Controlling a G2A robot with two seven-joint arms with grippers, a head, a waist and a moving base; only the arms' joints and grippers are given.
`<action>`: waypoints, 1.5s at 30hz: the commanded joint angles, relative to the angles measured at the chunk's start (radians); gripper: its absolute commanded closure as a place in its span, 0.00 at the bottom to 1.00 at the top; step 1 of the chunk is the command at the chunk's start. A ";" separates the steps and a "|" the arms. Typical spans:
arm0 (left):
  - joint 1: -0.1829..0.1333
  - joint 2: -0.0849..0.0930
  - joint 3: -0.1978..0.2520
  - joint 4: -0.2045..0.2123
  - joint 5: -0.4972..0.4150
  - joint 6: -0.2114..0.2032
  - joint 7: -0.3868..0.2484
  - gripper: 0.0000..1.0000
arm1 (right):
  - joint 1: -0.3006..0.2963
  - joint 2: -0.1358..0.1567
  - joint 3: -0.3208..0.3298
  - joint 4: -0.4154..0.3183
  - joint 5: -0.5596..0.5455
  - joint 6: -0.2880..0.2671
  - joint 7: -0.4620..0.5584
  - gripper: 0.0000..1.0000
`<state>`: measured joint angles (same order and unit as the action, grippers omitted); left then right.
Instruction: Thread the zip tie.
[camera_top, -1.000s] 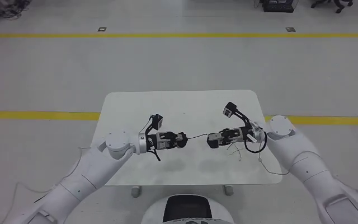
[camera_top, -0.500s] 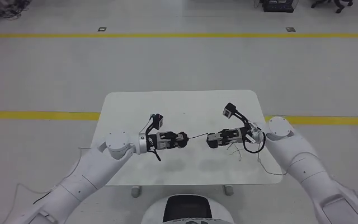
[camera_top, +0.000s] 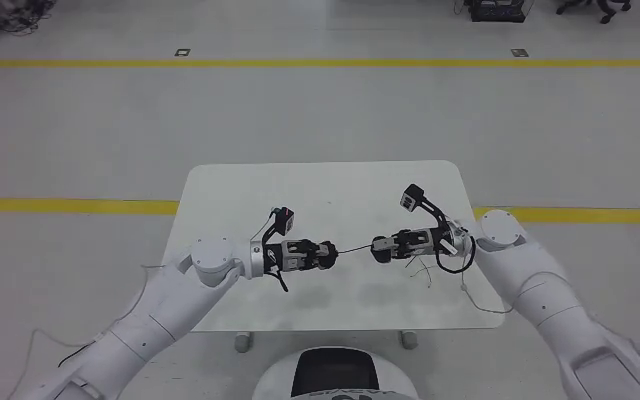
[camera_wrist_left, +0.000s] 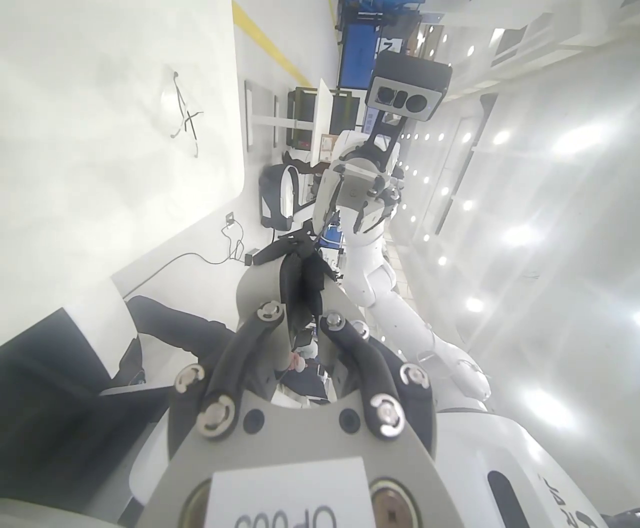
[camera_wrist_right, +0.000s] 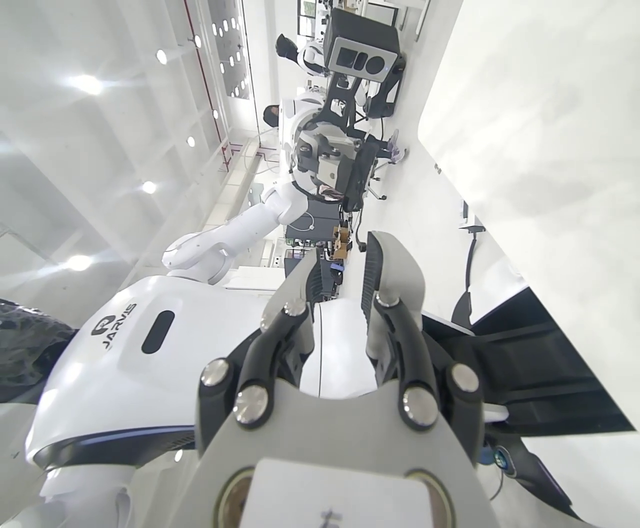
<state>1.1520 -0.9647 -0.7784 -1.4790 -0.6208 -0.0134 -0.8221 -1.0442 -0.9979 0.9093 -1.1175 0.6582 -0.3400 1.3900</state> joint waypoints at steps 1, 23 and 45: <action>-0.001 -0.001 -0.002 0.001 0.000 -0.001 -0.003 1.00 | 0.002 -0.001 -0.003 0.003 0.001 0.000 0.000 0.86; -0.001 -0.005 -0.009 -0.004 0.022 0.011 -0.027 1.00 | 0.021 -0.006 -0.023 0.025 0.006 0.000 0.000 0.90; 0.014 -0.012 -0.021 -0.005 0.000 -0.005 -0.016 0.00 | 0.025 -0.005 -0.034 0.040 0.037 0.000 0.000 1.00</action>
<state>1.1652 -0.9766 -0.7994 -1.4835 -0.6193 -0.0179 -0.8374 -1.0181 -1.0032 0.8750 -1.0767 0.6902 -0.3400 1.3900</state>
